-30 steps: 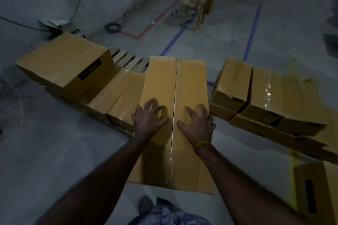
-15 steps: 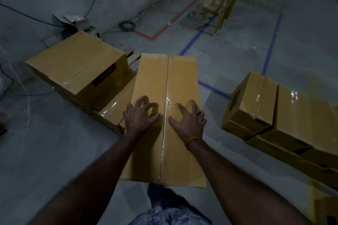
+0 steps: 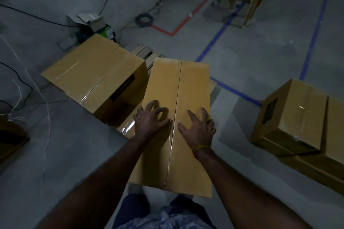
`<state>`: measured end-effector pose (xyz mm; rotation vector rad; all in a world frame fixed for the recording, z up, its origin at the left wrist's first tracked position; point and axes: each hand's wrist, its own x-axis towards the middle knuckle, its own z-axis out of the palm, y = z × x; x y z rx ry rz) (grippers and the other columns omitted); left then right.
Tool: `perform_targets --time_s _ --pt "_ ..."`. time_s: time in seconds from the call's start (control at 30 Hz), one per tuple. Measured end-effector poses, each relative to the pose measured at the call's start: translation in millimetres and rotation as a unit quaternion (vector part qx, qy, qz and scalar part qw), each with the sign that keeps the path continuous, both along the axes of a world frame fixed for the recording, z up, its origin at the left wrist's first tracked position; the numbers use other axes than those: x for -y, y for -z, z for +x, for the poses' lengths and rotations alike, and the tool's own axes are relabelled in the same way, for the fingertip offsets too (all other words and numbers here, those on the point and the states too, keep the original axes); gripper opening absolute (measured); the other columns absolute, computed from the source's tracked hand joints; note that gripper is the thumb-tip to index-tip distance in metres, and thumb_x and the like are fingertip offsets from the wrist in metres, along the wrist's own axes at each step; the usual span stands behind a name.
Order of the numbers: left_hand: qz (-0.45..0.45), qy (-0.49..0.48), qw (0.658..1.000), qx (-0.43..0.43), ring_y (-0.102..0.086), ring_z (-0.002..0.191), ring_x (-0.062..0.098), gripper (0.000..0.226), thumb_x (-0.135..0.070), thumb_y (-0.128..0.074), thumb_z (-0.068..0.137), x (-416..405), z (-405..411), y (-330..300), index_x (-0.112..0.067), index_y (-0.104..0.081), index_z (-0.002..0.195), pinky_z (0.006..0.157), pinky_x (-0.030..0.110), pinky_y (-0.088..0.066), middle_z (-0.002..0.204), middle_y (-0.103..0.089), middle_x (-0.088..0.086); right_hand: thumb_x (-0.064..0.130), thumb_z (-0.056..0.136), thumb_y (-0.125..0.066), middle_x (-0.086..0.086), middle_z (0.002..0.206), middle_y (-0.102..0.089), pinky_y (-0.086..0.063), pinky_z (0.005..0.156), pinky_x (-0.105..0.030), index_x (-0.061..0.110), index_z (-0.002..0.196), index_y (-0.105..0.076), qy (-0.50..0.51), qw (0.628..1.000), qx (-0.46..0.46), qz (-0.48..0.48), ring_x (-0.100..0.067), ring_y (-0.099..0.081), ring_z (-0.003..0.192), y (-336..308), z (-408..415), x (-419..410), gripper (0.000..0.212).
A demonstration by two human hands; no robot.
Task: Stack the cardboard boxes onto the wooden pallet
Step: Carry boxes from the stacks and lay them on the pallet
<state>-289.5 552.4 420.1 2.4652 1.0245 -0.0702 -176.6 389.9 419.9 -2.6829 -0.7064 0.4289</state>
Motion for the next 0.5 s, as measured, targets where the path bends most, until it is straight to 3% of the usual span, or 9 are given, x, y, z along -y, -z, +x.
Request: perform_targets --time_s 0.5 --pt "-0.047 0.152 0.986 -0.048 -0.012 0.147 0.04 0.068 -0.078 -0.055 0.079 -247.4 13.2 93.5 -0.047 -0.047 0.139 0.113 0.064 -0.023 0.162 -0.016 -0.01 0.073 0.082 -0.055 -0.003 0.162 -0.008 -0.031 0.107 -0.054 0.043 0.149 -0.037 0.13 0.988 -0.039 -0.068 -0.043 -0.028 0.136 81.5 -34.1 -223.4 0.075"
